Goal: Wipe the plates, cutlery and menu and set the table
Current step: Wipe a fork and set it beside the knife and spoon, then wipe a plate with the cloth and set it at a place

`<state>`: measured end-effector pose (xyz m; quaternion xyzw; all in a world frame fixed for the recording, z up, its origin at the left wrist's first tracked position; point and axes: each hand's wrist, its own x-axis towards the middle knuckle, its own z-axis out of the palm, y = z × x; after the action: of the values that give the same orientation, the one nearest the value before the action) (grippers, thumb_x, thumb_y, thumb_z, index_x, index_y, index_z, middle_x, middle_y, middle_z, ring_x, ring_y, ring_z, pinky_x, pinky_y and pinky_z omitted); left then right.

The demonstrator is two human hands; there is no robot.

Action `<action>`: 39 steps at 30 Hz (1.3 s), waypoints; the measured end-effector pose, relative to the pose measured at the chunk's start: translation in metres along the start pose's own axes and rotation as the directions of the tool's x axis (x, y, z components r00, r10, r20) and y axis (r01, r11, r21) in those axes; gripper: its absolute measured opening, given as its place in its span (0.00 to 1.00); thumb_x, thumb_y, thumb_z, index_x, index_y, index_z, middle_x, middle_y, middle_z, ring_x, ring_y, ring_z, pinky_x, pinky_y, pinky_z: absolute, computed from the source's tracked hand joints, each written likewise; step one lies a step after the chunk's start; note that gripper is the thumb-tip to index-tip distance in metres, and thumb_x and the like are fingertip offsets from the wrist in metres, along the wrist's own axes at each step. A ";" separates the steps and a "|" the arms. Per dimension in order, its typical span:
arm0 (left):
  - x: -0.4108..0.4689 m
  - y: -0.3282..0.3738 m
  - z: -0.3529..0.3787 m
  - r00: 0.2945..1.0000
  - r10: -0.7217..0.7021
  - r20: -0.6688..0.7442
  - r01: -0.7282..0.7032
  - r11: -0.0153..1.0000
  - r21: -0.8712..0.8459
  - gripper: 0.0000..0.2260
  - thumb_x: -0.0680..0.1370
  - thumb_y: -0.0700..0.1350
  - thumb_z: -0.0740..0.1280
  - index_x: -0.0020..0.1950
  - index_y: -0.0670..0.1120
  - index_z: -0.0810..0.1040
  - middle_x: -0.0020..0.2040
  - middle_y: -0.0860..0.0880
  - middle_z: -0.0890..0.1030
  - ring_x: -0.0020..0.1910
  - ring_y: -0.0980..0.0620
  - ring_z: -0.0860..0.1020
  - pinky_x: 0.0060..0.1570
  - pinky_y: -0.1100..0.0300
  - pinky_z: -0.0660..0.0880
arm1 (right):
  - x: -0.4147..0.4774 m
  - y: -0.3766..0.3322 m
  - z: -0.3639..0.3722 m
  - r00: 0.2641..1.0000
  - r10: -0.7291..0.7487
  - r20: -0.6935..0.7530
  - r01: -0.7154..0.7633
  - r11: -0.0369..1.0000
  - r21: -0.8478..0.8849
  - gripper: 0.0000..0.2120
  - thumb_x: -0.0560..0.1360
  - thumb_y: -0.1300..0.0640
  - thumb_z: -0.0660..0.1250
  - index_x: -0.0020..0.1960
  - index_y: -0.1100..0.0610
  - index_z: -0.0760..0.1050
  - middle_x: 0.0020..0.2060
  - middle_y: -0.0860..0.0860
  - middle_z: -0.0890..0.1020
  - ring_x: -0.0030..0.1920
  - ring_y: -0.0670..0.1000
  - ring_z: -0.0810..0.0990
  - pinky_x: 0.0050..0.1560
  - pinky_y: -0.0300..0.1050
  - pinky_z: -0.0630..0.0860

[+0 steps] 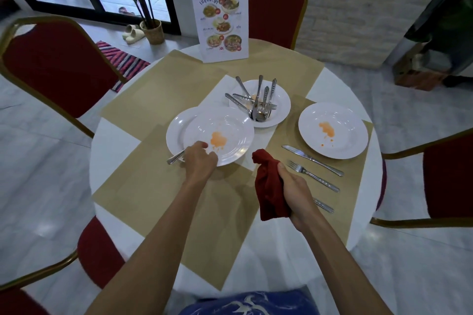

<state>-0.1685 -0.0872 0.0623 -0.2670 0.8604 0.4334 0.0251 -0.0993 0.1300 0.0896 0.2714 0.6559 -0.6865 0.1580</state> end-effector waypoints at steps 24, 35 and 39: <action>0.017 0.118 0.266 0.942 -0.157 0.297 0.186 0.980 -0.073 0.30 0.61 0.61 0.61 0.45 0.37 0.84 0.41 0.40 0.86 0.44 0.40 0.85 0.52 0.45 0.82 | 0.093 -0.009 -0.222 0.967 0.220 -0.130 -0.194 0.963 0.185 0.21 0.82 0.42 0.63 0.62 0.56 0.83 0.44 0.54 0.87 0.45 0.54 0.85 0.48 0.53 0.81; -0.020 0.178 0.291 0.943 -0.198 0.268 0.273 0.921 -0.279 0.23 0.72 0.48 0.69 0.62 0.35 0.76 0.57 0.38 0.81 0.55 0.40 0.81 0.51 0.48 0.80 | 0.128 -0.055 -0.296 0.979 0.114 -0.172 -0.100 0.991 0.090 0.15 0.81 0.41 0.63 0.58 0.52 0.76 0.54 0.54 0.83 0.55 0.56 0.83 0.59 0.59 0.81; -0.032 0.172 0.290 0.950 -0.154 0.273 0.266 0.856 -0.443 0.25 0.66 0.45 0.64 0.61 0.39 0.74 0.55 0.39 0.81 0.56 0.38 0.81 0.54 0.38 0.80 | 0.139 -0.088 -0.299 0.980 -0.049 -0.192 0.042 0.998 -0.041 0.13 0.83 0.47 0.63 0.62 0.53 0.73 0.51 0.48 0.81 0.49 0.45 0.81 0.44 0.41 0.78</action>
<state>-0.2782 0.2302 0.0160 -0.3064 0.6847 0.6530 0.1048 -0.2122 0.4517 0.0831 0.3188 0.6866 -0.6481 0.0827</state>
